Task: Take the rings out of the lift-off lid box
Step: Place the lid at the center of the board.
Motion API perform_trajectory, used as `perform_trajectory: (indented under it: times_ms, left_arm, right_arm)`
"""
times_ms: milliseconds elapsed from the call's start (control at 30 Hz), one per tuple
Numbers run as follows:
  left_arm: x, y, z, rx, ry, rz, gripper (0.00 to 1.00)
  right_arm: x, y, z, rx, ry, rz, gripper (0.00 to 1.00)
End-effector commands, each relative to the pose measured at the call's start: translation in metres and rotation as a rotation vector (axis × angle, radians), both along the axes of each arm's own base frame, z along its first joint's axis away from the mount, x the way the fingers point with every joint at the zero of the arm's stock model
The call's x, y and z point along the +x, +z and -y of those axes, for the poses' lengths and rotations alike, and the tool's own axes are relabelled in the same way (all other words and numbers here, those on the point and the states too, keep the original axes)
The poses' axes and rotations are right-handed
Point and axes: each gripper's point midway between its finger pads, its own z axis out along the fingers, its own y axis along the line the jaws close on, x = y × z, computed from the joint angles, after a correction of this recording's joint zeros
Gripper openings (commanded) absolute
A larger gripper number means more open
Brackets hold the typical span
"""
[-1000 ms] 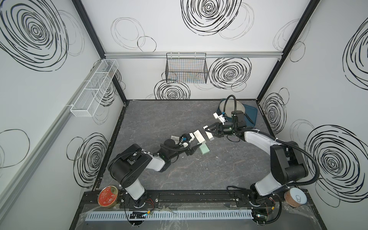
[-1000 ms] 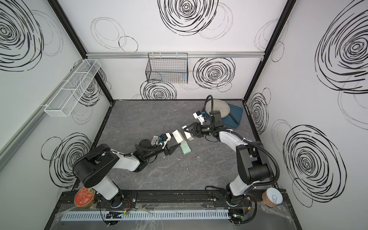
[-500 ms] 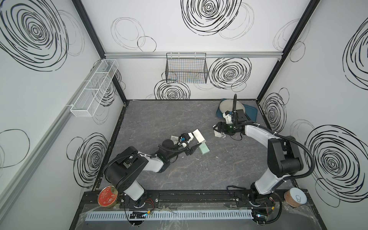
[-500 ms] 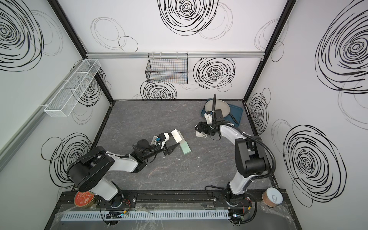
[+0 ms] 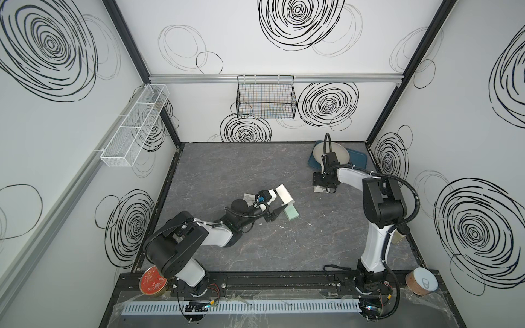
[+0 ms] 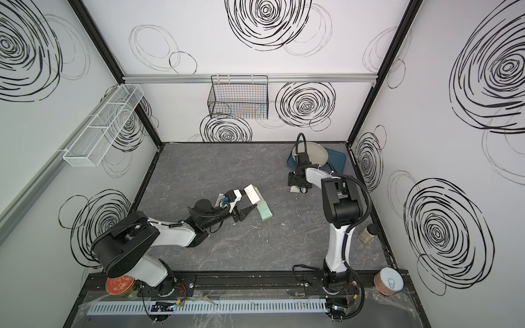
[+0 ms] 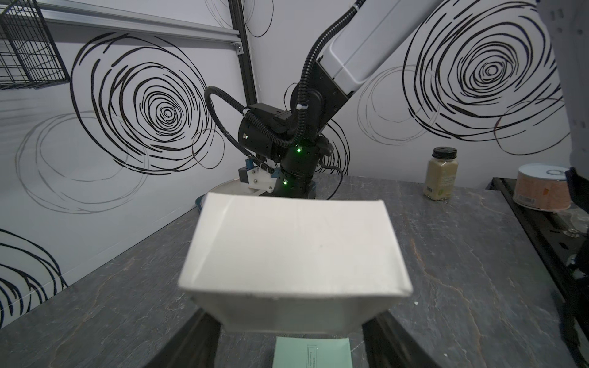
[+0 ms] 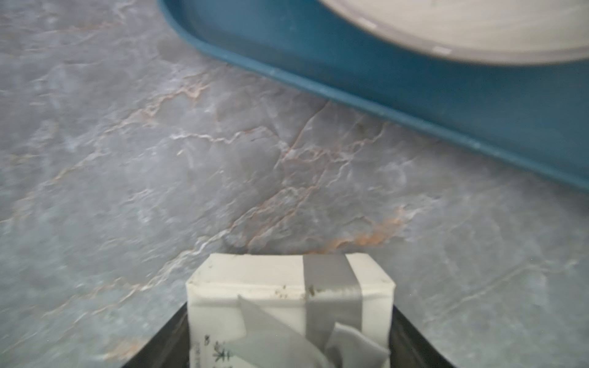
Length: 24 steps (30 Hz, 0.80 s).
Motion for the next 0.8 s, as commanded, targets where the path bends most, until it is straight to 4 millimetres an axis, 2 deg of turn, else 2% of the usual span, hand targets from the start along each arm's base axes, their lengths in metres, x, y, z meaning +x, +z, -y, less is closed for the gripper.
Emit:
perform_trajectory:
  times_ms: [0,267,467,533,567,767]
  left_arm:
    - [-0.004,0.016,0.001,-0.019,-0.005,0.055,0.7]
    - [-0.004,0.017,0.002,-0.017,-0.007,0.059,0.7]
    - [-0.005,0.017,0.002,-0.018,-0.006,0.059,0.7]
    - [-0.006,0.017,0.002,-0.018,-0.005,0.061,0.7]
    - [-0.006,0.017,0.002,-0.017,-0.005,0.062,0.7]
    - [-0.005,0.017,0.002,-0.021,-0.005,0.062,0.71]
  right_arm:
    - [-0.007,-0.011,0.011,-0.085,-0.018,-0.054,0.75]
    - [-0.01,-0.013,0.007,-0.093,-0.008,-0.065,0.77]
    - [-0.013,-0.009,0.0,-0.082,0.007,-0.069,0.87]
    - [-0.013,-0.003,-0.001,-0.09,0.011,-0.057,0.94]
    - [-0.013,0.002,-0.003,-0.089,0.013,-0.052,1.0]
    - [-0.012,0.045,-0.01,-0.055,0.042,0.011,1.0]
